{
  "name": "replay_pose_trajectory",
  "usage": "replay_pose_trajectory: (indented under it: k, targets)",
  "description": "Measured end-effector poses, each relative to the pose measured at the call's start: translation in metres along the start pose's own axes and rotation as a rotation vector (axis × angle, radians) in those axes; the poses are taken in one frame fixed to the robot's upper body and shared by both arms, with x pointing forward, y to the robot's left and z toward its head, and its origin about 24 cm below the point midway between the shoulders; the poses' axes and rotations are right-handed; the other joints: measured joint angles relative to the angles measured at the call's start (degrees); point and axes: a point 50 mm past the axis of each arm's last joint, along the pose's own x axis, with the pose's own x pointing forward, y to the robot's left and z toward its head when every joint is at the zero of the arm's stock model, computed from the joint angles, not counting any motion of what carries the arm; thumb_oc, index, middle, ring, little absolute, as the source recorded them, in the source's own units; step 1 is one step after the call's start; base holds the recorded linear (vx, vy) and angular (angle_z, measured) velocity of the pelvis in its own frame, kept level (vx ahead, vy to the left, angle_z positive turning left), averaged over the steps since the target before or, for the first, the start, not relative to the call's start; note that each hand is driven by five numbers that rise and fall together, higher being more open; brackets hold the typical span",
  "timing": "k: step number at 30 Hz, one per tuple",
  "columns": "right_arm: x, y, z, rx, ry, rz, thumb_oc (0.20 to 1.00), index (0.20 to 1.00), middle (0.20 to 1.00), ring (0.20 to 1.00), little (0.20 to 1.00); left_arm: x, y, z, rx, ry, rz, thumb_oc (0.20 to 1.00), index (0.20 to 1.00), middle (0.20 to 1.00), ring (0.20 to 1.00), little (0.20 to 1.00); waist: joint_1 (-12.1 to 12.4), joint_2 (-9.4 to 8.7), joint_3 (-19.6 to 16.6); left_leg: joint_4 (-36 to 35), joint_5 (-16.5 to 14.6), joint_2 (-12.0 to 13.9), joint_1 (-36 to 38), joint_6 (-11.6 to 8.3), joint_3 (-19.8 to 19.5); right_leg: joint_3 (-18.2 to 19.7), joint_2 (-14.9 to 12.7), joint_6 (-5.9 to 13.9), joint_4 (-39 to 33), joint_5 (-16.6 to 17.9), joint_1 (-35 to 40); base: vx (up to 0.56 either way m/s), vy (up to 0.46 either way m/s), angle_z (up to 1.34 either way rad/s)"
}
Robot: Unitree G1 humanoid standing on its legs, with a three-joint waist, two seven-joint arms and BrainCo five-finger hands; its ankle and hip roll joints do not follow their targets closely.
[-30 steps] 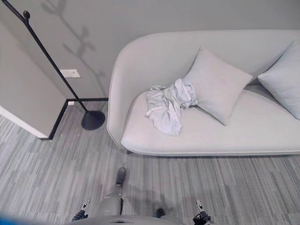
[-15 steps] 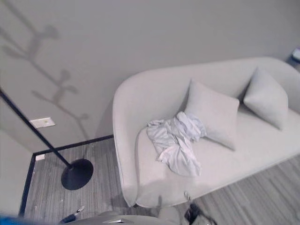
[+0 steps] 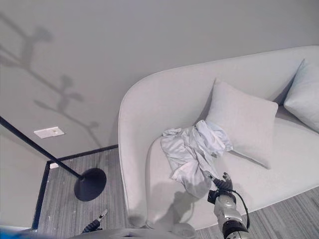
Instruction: Hang the clothes on the sofa on the clothes rack.
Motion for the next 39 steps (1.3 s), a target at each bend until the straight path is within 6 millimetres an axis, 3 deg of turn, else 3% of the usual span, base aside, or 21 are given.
replay_pose_trajectory:
  k: [5,6,11,12,15,17,21,25,28,31,32,33,37,39]
  targets:
    - [-0.005,-0.001,0.012,-0.225,-0.122,0.020,1.000,1.000,1.000,1.000,1.000,-0.001,0.005,-0.002,-0.003,0.005,0.014,1.000,1.000,1.000,1.000,1.000,0.00,-0.84,-1.60,-0.17,-0.44,0.94,-2.17,-0.43,-1.02,-1.56,0.29,-1.32,-1.35,0.18,-1.38,0.07,-0.025,0.19]
    - [-0.003,-0.004,0.010,-0.359,-0.127,0.035,1.000,1.000,1.000,1.000,1.000,-0.001,0.006,-0.003,0.002,0.012,0.018,1.000,1.000,1.000,1.000,1.000,1.39,-0.37,-2.08,0.76,-0.62,1.09,-3.59,-0.51,-1.14,-1.72,1.07,-1.31,-1.33,0.35,-1.55,0.06,-0.008,0.06]
    - [0.002,0.006,0.008,-0.514,-0.112,0.072,1.000,1.000,1.000,1.000,1.000,-0.002,0.024,-0.005,0.007,0.017,0.062,1.000,1.000,1.000,1.000,1.000,2.33,-1.12,-2.94,-0.50,-0.58,1.30,-5.77,-0.51,-2.59,-3.30,0.53,-1.38,-3.27,0.99,-2.46,0.03,0.009,0.21]
    - [0.005,0.006,0.005,-0.581,-0.097,0.056,1.000,1.000,1.000,1.000,1.000,-0.003,0.027,-0.007,0.004,0.019,0.072,1.000,1.000,1.000,1.000,1.000,3.47,-1.02,-2.87,0.25,0.96,1.09,-6.29,-0.65,-2.64,-3.62,0.37,-1.43,-3.84,1.79,-2.38,-0.05,0.019,0.19]
    - [0.015,0.002,0.007,-0.645,-0.052,-0.019,1.000,1.000,1.000,1.000,1.000,-0.003,0.028,-0.008,0.009,0.020,0.088,1.000,1.000,1.000,1.000,1.000,4.48,-0.09,-2.15,0.81,3.18,0.31,-7.94,-4.05,-3.58,-4.71,-0.05,-1.27,-4.43,2.02,-3.01,-0.05,0.017,0.26]
    - [0.023,-0.003,0.025,-0.675,-0.070,-0.109,1.000,1.000,1.000,1.000,1.000,-0.001,0.018,0.007,0.010,-0.045,0.069,1.000,1.000,1.000,1.000,1.000,5.08,1.37,-1.06,1.15,3.79,-0.30,-10.96,-4.86,-5.02,-5.82,-0.64,-0.89,-4.05,2.23,-5.32,-0.05,0.013,0.38]
    - [0.029,0.015,0.071,-0.640,-0.167,-0.209,1.000,1.000,1.000,1.000,1.000,0.002,-0.007,0.043,0.002,-0.186,0.017,1.000,1.000,1.000,1.000,1.000,7.72,3.77,1.99,1.32,5.08,-0.74,-15.29,-5.19,-5.82,-6.49,-1.17,-0.46,-0.41,1.81,-10.89,-0.06,0.002,0.11]
    - [0.029,0.022,0.089,-0.647,-0.208,-0.281,1.000,1.000,1.000,1.000,1.000,0.002,-0.014,0.051,0.025,-0.220,0.023,1.000,1.000,1.000,1.000,1.000,8.08,3.61,3.86,1.27,5.29,-0.53,-17.92,-4.92,-6.49,-6.70,-1.21,-1.10,4.97,-0.43,-15.87,-0.04,-0.009,0.02]
    - [0.028,0.018,0.096,-0.643,-0.229,-0.363,1.000,1.000,1.000,1.000,1.000,0.002,-0.019,0.054,0.049,-0.235,0.020,1.000,1.000,1.000,1.000,1.000,7.81,2.79,6.30,0.40,5.89,-0.35,-20.12,-3.76,-7.04,-6.68,-1.20,-1.44,7.84,-1.00,-19.68,-0.02,-0.010,0.02]
    - [0.028,0.014,0.085,-0.683,-0.184,-0.388,1.000,1.000,1.000,1.000,1.000,0.002,-0.026,0.056,0.056,-0.245,0.014,1.000,1.000,1.000,1.000,1.000,7.79,2.71,7.78,-1.93,5.70,0.11,-21.13,-3.51,-7.40,-7.18,-1.39,-1.79,8.63,-1.22,-21.32,-0.04,-0.012,0.09]
    - [0.027,0.014,0.085,-0.699,-0.188,-0.393,1.000,1.000,1.000,1.000,1.000,0.001,-0.030,0.060,0.064,-0.262,0.004,1.000,1.000,1.000,1.000,1.000,7.60,2.17,8.15,-1.91,4.27,-0.31,-21.57,-3.54,-7.29,-7.50,-2.15,-1.90,8.34,-1.12,-22.17,-0.05,-0.014,0.24]
    - [0.027,0.013,0.085,-0.746,-0.202,-0.402,1.000,1.000,1.000,1.000,1.000,0.001,-0.040,0.066,0.077,-0.281,-0.019,1.000,1.000,1.000,1.000,1.000,7.41,0.68,9.53,4.32,4.81,-3.43,-23.08,-2.32,-7.27,-7.75,-4.33,-2.05,7.44,0.20,-22.49,-0.04,-0.007,0.21]
    - [0.026,0.015,0.080,-0.892,-0.245,-0.398,1.000,1.000,1.000,1.000,1.000,-0.001,-0.051,0.070,0.107,-0.321,-0.058,1.000,1.000,1.000,1.000,1.000,6.86,2.06,9.91,2.09,5.73,-3.88,-23.83,-3.27,-7.00,-7.73,-4.68,-0.70,9.95,-0.73,-25.29,-0.02,-0.011,0.15]
    - [0.025,0.017,0.082,-0.895,-0.254,-0.398,1.000,1.000,1.000,1.000,1.000,-0.002,-0.054,0.073,0.104,-0.332,-0.062,1.000,1.000,1.000,1.000,1.000,7.41,2.40,10.07,0.97,6.33,-3.99,-24.40,-2.39,-7.21,-7.70,-5.01,-0.52,10.83,-0.85,-26.69,-0.01,-0.013,0.08]
